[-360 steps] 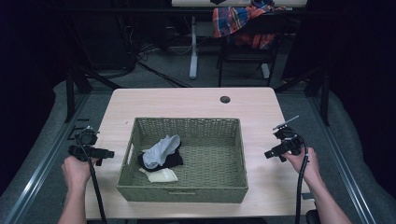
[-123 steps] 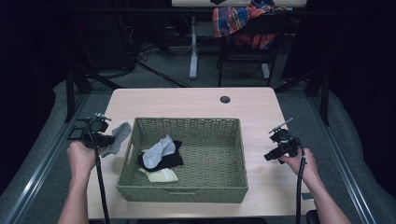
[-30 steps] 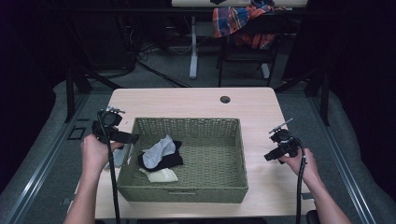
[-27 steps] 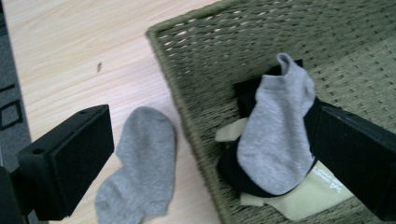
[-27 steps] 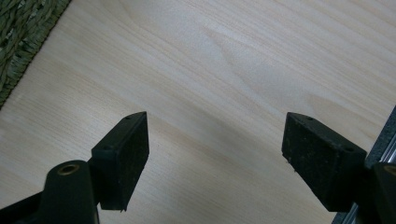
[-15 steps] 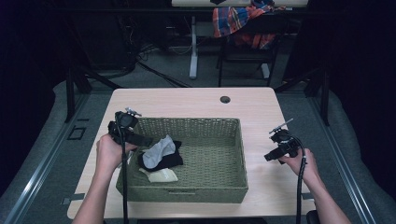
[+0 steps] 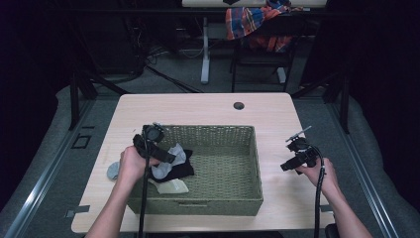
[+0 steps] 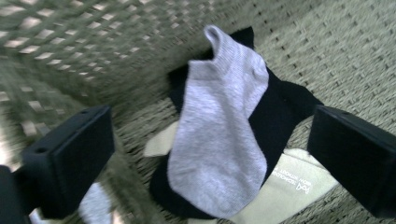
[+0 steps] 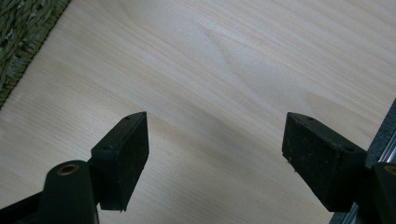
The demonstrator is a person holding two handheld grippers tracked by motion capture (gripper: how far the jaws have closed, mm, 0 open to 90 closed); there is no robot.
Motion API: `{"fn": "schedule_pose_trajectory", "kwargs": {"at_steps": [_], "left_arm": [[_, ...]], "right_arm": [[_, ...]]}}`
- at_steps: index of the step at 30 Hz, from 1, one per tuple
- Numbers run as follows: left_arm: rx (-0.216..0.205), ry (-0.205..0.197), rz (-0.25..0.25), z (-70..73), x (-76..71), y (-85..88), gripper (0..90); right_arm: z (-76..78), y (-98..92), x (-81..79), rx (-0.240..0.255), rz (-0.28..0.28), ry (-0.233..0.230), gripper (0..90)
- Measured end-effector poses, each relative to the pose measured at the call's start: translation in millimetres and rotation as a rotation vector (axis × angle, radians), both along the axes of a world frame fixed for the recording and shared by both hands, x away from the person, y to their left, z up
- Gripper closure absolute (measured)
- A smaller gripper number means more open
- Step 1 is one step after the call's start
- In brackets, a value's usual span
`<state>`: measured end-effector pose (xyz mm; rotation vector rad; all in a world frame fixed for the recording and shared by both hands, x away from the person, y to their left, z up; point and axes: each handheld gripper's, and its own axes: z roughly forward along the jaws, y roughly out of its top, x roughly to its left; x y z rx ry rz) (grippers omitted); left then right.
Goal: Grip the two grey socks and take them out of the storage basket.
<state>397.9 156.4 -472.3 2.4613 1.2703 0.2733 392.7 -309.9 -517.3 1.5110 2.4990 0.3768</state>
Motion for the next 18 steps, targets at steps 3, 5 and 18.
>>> {"fn": "schedule_pose_trajectory", "kwargs": {"at_steps": [3,5,18], "left_arm": [[0.010,0.035,-0.022,-7.4,1.1,-6.6,19.8],[0.012,0.051,-0.036,-10.9,1.3,-9.6,27.6],[0.087,0.118,-0.055,-33.1,5.7,-17.3,62.5]], "right_arm": [[1.1,0.3,-0.5,-0.002,-0.005,-0.009,22.8],[1.0,-0.1,0.0,-0.003,0.003,0.001,22.7],[-0.1,0.8,-0.2,0.002,-0.001,-0.006,22.6]]}}
